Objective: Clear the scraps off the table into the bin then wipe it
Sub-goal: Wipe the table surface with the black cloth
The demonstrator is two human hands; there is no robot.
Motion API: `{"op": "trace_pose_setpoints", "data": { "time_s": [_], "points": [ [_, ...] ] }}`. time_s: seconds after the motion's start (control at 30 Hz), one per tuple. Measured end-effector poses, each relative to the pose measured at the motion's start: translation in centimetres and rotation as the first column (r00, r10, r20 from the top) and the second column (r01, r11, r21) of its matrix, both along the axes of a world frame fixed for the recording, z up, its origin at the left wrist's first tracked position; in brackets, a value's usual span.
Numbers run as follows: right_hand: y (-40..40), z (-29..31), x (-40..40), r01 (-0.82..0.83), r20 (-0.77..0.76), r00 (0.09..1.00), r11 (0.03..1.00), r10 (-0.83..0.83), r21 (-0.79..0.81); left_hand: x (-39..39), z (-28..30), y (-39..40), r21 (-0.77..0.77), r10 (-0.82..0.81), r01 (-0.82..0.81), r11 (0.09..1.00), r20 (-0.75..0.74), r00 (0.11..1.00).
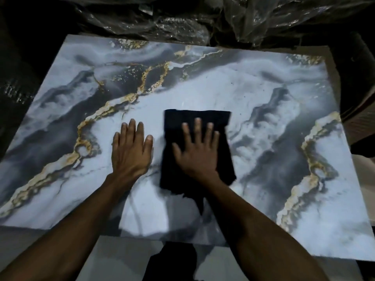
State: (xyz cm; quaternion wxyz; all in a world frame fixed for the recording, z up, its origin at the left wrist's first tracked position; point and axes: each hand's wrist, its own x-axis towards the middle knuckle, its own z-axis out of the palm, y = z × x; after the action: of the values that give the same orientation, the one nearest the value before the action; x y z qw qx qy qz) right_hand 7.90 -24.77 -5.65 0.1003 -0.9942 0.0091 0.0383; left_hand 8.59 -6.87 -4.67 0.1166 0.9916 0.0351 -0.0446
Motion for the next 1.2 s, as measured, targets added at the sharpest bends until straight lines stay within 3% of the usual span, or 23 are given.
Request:
{"op": "trace_pose_setpoints", "data": {
  "time_s": [0.13, 0.27, 0.4, 0.57, 0.63, 0.77, 0.87, 0.93, 1.07, 1.2],
  "points": [
    [-0.1, -0.3, -1.0, -0.098, -0.013, 0.995, 0.995, 0.097, -0.034, -0.7, -0.9, 0.0, 0.044, 0.007, -0.007, 0.999, 0.003, 1.000],
    [-8.7, 0.1, -2.1, 0.159, -0.074, 0.983, 0.981, -0.167, -0.107, -0.6, -1.0, 0.1, 0.020, 0.006, -0.007, 1.000, 0.037, 0.999],
    [-17.2, 0.6, -4.7, 0.406, -0.087, 0.903, 0.903, -0.420, -0.140, -0.7, -0.8, 0.1, -0.004, 0.017, -0.017, 1.000, 0.053, 0.998],
    [-18.0, 0.7, -5.4, 0.517, -0.099, 0.843, 0.847, -0.529, -0.121, -0.8, -0.8, -0.1, -0.008, 0.024, -0.023, 1.000, 0.063, 0.998],
    [-13.9, 0.6, -4.9, 0.441, -0.084, 0.888, 0.889, -0.452, -0.122, -0.7, -1.0, -0.1, -0.014, 0.028, -0.027, 1.000, 0.069, 0.997],
    [-1.6, -0.1, -4.9, 0.127, -0.013, 0.992, 0.991, -0.128, -0.048, -0.6, -1.2, 0.0, -0.013, 0.034, -0.033, 0.999, 0.123, 0.992],
    [4.2, -0.4, -5.7, -0.046, -0.004, 0.999, 0.999, 0.046, -0.022, -0.3, -1.3, 0.3, -0.050, 0.048, -0.043, 0.998, 0.107, 0.993],
    [3.5, -0.6, -5.7, -0.076, -0.015, 0.997, 0.997, 0.075, -0.029, -0.3, -1.3, 0.3, -0.061, 0.048, -0.040, 0.997, 0.129, 0.991],
    [-5.2, -0.3, -6.4, 0.130, -0.051, 0.989, 0.986, -0.136, -0.106, -0.5, -1.3, 0.2, -0.071, 0.045, -0.034, 0.997, 0.145, 0.988],
    [-16.3, 0.1, -9.5, 0.435, -0.069, 0.890, 0.885, -0.450, -0.164, -0.3, -1.2, 0.3, -0.072, 0.044, -0.035, 0.997, 0.125, 0.991]
  ]
}}
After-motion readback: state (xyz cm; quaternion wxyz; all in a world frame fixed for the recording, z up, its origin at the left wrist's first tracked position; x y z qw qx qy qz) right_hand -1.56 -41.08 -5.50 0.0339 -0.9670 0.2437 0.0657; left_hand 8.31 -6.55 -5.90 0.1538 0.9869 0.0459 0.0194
